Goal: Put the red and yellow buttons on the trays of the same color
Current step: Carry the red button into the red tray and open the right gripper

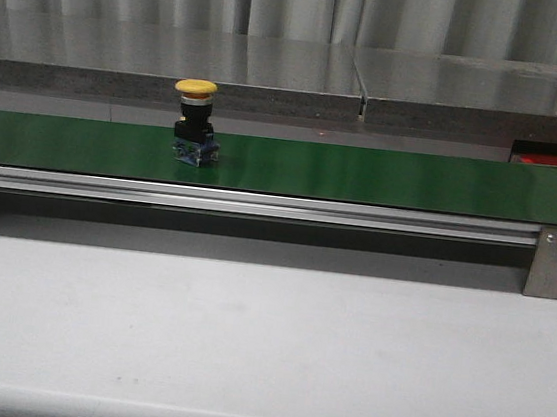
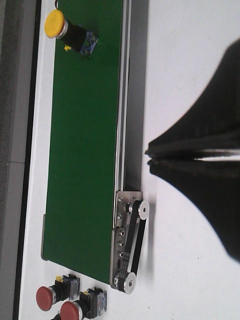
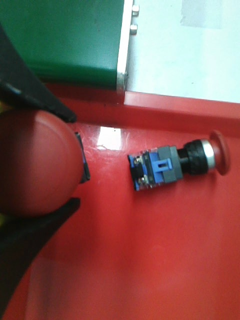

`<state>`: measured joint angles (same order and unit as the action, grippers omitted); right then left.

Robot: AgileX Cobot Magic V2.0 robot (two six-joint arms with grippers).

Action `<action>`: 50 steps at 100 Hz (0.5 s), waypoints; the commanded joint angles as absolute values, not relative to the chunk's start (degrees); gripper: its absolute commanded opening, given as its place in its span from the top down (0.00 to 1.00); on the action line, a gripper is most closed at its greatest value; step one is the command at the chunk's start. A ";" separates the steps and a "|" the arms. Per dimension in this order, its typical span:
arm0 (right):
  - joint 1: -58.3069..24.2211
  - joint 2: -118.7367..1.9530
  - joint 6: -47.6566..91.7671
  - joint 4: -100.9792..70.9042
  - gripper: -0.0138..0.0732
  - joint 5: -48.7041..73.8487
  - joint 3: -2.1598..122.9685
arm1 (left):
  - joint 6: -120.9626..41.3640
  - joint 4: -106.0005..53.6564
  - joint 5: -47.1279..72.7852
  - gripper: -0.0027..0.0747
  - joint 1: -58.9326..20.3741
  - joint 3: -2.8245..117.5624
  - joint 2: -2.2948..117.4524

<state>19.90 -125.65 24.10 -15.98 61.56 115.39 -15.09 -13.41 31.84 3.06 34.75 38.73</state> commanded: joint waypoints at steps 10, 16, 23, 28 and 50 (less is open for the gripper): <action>19.72 -125.52 23.95 -17.43 0.56 59.83 117.31 | -15.21 -14.55 27.61 0.99 2.76 36.31 38.60; 19.66 -126.20 23.95 -17.43 0.56 59.56 117.18 | -15.21 -14.55 27.61 0.99 2.76 36.31 38.60; 19.59 -126.65 23.95 -17.43 0.56 59.02 117.18 | -15.21 -14.55 27.61 0.99 2.76 36.31 38.60; 19.33 -126.89 23.95 -17.43 0.56 58.60 117.18 | -15.21 -14.55 27.61 0.99 2.76 36.31 38.60; 18.16 -128.69 23.95 -17.43 0.56 57.66 117.18 | -15.21 -14.55 27.61 0.99 2.76 36.31 38.60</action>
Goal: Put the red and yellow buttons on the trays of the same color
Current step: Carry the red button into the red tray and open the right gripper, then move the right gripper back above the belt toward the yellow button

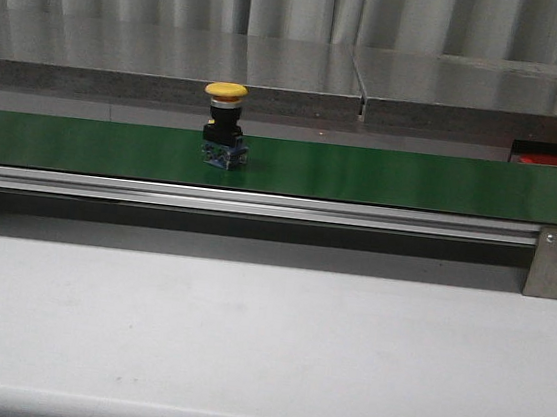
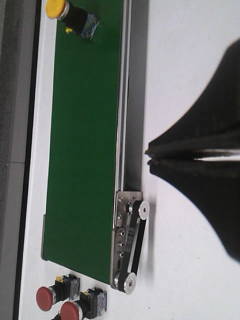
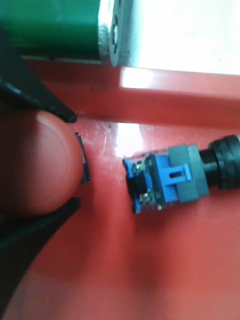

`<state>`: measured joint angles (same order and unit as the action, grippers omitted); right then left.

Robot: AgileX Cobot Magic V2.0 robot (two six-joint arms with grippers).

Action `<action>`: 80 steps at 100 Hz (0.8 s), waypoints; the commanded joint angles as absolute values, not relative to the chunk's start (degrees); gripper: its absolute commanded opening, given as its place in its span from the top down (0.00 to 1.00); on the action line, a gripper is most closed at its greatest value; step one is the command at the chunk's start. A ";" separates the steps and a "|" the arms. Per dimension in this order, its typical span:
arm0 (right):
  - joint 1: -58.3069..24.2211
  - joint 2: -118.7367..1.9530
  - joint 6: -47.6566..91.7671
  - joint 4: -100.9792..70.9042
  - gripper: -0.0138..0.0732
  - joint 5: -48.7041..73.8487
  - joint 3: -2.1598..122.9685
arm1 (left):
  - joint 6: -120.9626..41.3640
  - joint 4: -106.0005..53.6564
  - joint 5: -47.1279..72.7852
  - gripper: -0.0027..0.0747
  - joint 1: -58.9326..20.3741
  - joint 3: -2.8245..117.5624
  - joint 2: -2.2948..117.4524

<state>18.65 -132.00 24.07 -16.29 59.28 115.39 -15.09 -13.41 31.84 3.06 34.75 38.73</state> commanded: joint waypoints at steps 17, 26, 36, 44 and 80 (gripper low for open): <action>17.99 -128.87 23.95 -17.43 0.46 57.86 117.18 | -15.21 -14.55 27.61 0.99 2.76 36.31 38.60; 17.99 -128.87 23.95 -17.43 0.35 58.86 117.18 | -15.21 -14.55 27.61 0.99 2.76 36.31 38.60; 18.06 -128.87 23.95 -17.37 0.29 59.77 117.18 | -15.21 -14.55 27.61 0.99 2.76 36.31 38.60; 18.06 -128.61 23.95 -17.33 0.29 60.49 117.29 | -15.21 -14.55 27.61 0.99 2.76 36.31 38.60; 18.06 -119.48 23.81 -14.48 0.29 62.68 117.28 | -15.21 -14.55 27.61 0.99 2.76 36.31 38.60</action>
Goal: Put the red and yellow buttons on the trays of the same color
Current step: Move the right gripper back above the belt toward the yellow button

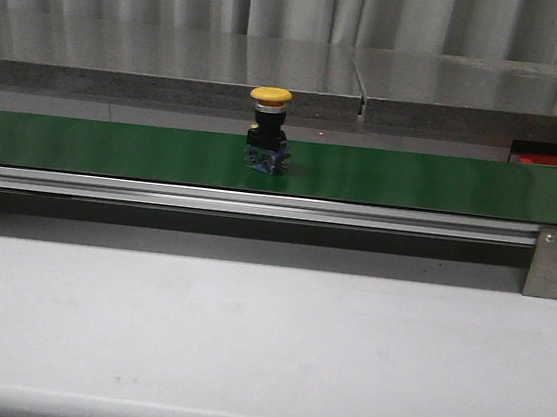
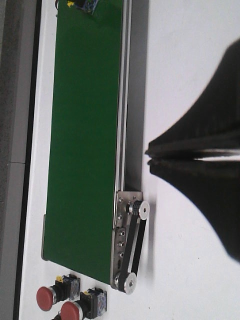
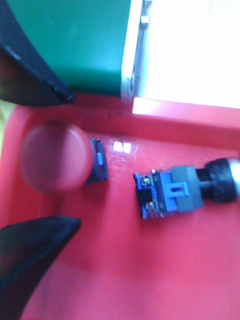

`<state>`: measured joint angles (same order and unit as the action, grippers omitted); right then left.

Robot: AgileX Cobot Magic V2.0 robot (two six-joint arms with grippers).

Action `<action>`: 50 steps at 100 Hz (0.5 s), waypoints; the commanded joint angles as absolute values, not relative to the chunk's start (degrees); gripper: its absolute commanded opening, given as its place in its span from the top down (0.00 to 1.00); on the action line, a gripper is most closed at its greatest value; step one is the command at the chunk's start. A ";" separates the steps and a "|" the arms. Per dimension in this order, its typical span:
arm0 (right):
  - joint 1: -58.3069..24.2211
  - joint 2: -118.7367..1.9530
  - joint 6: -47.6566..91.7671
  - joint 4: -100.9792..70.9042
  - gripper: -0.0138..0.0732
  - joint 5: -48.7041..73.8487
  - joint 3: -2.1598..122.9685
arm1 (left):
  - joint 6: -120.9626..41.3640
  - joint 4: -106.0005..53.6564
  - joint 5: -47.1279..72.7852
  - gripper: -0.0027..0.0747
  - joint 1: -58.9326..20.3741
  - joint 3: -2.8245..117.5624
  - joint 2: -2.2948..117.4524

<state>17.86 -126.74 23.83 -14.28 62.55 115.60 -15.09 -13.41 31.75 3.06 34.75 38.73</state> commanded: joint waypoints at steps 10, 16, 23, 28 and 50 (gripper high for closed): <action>17.61 -115.60 23.81 -15.12 0.29 65.84 117.28 | -15.21 -14.55 27.61 0.99 2.76 36.31 38.60; 17.04 -113.72 23.81 -15.44 0.29 67.39 117.14 | -15.21 -14.55 27.61 0.99 2.76 36.31 38.60; 15.63 -111.31 23.81 -15.74 0.29 69.09 117.07 | -15.21 -14.55 27.61 0.99 2.76 36.31 38.60; 14.06 -109.53 23.81 -15.74 0.29 70.13 117.07 | -15.21 -14.55 27.61 0.99 2.76 36.31 38.60; 4.90 -104.80 23.81 -15.68 0.29 73.14 115.86 | -15.21 -14.55 27.61 0.99 2.76 36.31 38.60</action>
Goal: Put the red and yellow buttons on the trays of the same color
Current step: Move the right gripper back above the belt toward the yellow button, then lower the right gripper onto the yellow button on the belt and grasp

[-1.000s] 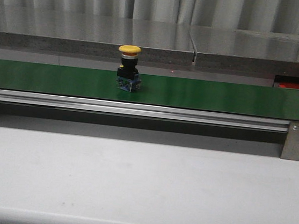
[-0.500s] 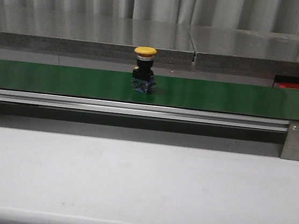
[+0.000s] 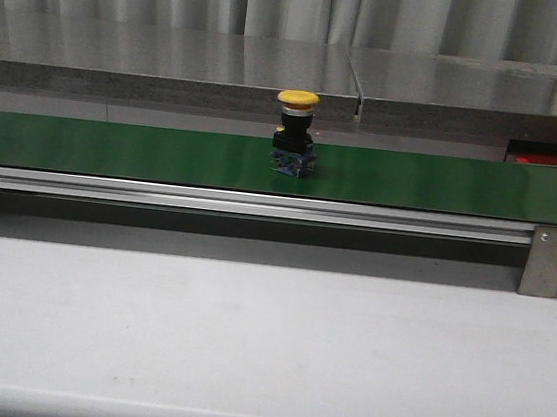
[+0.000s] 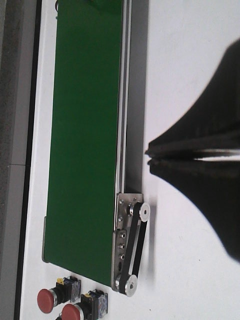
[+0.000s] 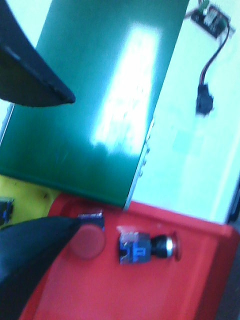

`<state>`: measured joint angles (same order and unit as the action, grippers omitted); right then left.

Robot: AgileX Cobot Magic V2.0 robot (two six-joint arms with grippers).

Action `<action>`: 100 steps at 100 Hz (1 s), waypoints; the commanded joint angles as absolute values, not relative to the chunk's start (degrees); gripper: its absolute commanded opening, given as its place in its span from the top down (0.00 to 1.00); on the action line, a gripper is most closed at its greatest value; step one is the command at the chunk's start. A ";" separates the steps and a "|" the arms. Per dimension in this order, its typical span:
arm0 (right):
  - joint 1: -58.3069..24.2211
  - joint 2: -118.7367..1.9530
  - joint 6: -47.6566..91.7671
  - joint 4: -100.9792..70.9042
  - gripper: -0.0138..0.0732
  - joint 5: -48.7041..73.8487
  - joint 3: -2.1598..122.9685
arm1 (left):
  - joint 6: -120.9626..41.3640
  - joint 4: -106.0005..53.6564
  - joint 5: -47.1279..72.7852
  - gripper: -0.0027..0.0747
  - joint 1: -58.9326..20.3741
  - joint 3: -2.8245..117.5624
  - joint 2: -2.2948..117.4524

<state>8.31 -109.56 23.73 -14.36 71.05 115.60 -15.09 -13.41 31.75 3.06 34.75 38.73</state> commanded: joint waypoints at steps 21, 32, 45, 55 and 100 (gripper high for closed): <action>-3.94 -104.24 23.81 -14.51 0.29 70.12 109.85 | -15.21 -14.55 27.61 0.99 2.76 36.31 38.60; -7.47 -104.33 23.81 -14.50 0.29 68.52 107.30 | -15.21 -14.55 27.61 0.99 2.76 36.31 38.60; -10.67 -105.11 23.81 -14.46 0.29 67.10 106.23 | -15.21 -14.55 27.61 0.99 2.76 36.31 38.60; -12.82 -106.26 23.81 -14.46 0.29 66.05 106.29 | -15.21 -14.55 27.61 0.99 2.76 36.31 38.60; -16.10 -112.12 23.86 -14.46 0.29 59.39 107.57 | -15.21 -14.55 27.61 0.99 2.76 36.31 38.60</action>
